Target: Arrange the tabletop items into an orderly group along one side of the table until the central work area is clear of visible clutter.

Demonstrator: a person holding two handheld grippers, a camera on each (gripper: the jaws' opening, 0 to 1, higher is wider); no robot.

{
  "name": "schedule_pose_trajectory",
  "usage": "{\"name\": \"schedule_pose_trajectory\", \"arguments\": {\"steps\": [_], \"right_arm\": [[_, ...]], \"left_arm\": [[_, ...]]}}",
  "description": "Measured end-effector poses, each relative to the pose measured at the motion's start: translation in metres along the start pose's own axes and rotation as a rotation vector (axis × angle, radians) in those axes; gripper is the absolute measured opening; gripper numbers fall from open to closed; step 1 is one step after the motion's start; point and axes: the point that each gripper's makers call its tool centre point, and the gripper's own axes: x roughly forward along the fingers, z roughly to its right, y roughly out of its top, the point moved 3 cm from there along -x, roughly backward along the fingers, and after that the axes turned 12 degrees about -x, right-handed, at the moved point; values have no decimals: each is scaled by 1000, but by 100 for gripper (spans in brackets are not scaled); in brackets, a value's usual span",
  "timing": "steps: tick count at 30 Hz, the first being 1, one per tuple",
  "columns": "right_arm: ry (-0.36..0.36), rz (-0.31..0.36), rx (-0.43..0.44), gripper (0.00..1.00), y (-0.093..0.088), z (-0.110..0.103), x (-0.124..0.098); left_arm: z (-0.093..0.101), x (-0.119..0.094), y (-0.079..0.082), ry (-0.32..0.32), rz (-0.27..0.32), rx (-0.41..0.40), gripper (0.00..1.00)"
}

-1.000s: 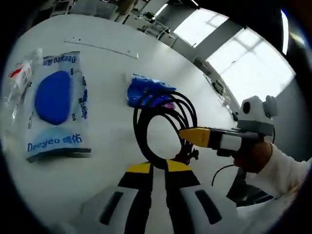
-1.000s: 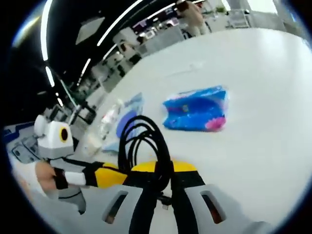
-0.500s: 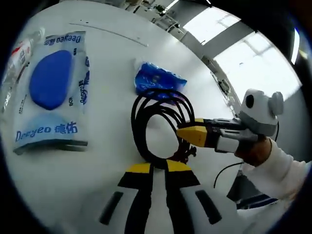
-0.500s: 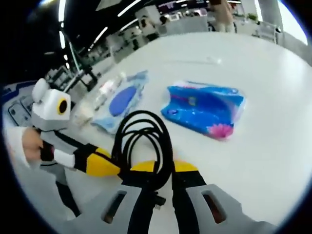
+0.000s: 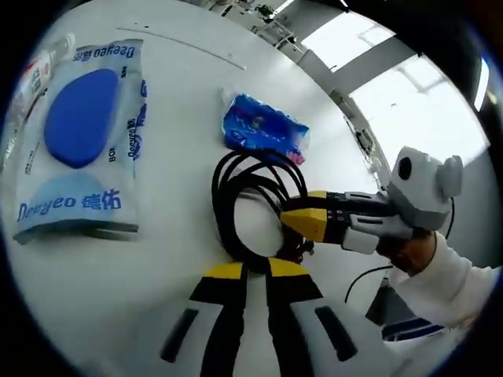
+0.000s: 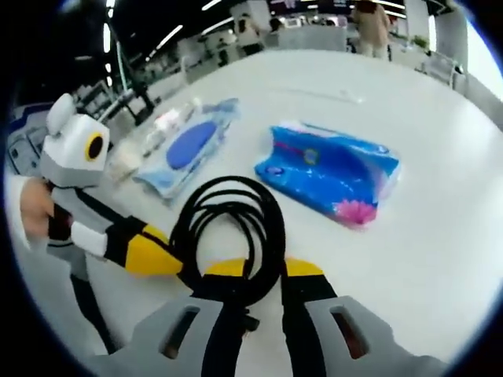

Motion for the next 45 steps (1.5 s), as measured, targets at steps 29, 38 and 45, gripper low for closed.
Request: {"name": "schedule_pose_trajectory", "arguments": {"steps": [29, 38, 45], "right_arm": [[-127, 167, -73, 26, 27, 13, -29], [-103, 240, 29, 39, 16, -9, -56], [-89, 242, 78, 45, 0, -24, -73]], "left_arm": [[1, -5, 4, 59, 50, 145, 12], [6, -28, 8, 62, 131, 266, 54], [4, -41, 9, 84, 180, 298, 76]]}}
